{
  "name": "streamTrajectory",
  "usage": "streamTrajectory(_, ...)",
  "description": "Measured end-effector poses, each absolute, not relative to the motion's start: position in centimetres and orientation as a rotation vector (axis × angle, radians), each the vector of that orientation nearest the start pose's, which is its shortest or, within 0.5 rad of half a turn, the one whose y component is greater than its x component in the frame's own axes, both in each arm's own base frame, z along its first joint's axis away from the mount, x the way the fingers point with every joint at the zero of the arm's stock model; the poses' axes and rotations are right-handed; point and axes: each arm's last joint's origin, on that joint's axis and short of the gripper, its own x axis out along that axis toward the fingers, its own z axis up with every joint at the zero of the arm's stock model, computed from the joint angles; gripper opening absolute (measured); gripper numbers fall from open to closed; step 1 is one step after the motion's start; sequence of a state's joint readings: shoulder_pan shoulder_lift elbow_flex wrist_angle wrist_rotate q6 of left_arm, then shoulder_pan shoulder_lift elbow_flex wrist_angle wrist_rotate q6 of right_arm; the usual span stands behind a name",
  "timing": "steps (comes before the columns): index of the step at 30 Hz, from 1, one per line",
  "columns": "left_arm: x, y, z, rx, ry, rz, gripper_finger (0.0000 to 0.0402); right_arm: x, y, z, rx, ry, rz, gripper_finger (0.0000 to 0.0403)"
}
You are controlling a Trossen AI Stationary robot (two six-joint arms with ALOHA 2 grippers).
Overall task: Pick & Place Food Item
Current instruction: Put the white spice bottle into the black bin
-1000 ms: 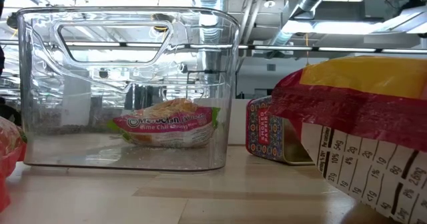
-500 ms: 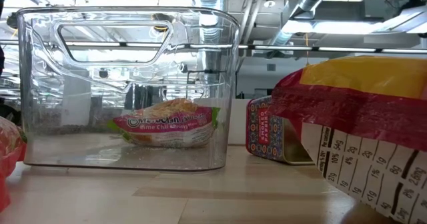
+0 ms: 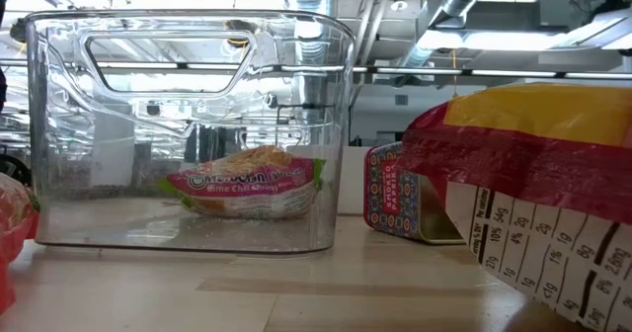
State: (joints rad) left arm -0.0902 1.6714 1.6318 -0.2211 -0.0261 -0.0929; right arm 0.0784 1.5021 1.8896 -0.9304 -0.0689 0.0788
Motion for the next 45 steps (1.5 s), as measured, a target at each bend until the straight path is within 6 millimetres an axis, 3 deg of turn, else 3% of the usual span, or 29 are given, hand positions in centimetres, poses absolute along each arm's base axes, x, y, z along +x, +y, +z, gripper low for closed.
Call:
streamTrajectory(10,38.3,-3.4,38.1,-0.074,0.348,-0.047,0.0195,29.1,2.5,46.2,0.074,0.567,0.119,0.0321)
streamTrajectory(16,37.9,-3.4,37.1,-0.083,0.460,-0.038,0.0195,28.4,2.5,45.3,0.076,0.679,0.127,0.0318)
streamTrajectory(26,37.9,-3.4,36.9,-0.086,0.468,-0.034,0.0195,28.4,2.6,45.2,0.071,0.693,0.131,0.0317)
streamTrajectory(35,37.9,-3.6,34.2,-0.128,0.570,-0.015,0.0195,30.2,2.8,43.6,0.048,0.749,0.137,0.0317)
streamTrajectory(45,38.1,-4.2,33.7,-0.157,0.542,-0.027,0.0195,31.0,2.8,43.0,0.045,0.769,0.138,0.0317)
